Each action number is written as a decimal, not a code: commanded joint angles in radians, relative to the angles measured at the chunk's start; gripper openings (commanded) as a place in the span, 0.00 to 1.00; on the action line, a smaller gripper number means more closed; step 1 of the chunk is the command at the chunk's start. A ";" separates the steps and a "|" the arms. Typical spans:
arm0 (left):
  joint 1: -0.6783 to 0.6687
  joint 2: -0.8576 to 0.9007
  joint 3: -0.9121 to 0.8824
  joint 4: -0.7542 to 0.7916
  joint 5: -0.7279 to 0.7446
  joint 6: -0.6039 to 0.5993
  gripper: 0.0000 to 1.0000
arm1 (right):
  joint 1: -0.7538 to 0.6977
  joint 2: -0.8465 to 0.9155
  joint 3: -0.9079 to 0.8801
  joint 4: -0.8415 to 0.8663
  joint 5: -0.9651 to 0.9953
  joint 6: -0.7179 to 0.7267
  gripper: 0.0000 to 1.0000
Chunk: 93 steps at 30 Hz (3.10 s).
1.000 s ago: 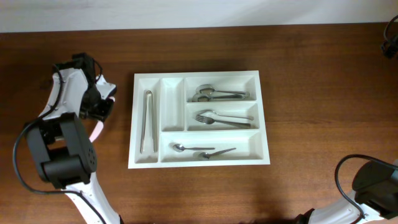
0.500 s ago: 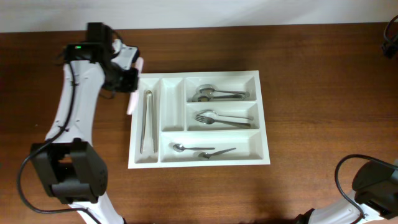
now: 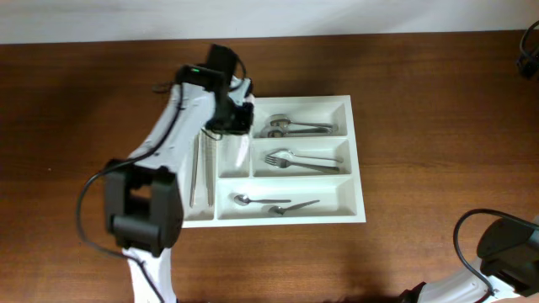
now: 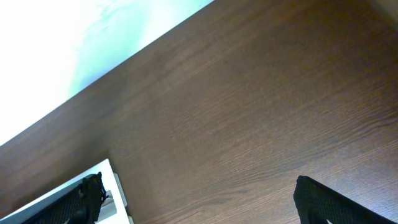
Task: Pack container
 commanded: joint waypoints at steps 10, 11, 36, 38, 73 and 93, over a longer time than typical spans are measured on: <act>0.003 0.040 0.006 -0.048 -0.015 -0.121 0.02 | -0.002 0.002 -0.004 0.000 -0.013 0.005 0.99; 0.003 0.040 0.006 -0.058 -0.015 -0.121 0.02 | -0.002 0.002 -0.004 0.000 -0.013 0.005 0.99; 0.152 -0.030 0.709 -0.585 -0.369 0.018 0.50 | -0.002 0.002 -0.004 0.000 -0.013 0.005 0.99; 0.175 -0.050 0.755 -0.602 -0.372 0.018 0.51 | -0.002 0.002 -0.004 0.000 -0.013 0.005 0.99; 0.389 -0.211 0.777 -0.627 -0.457 0.018 0.99 | 0.158 -0.103 -0.004 0.000 -0.013 0.005 0.99; 0.389 -0.211 0.777 -0.627 -0.457 0.018 0.99 | 0.814 -0.645 -0.095 0.070 0.409 -0.052 0.99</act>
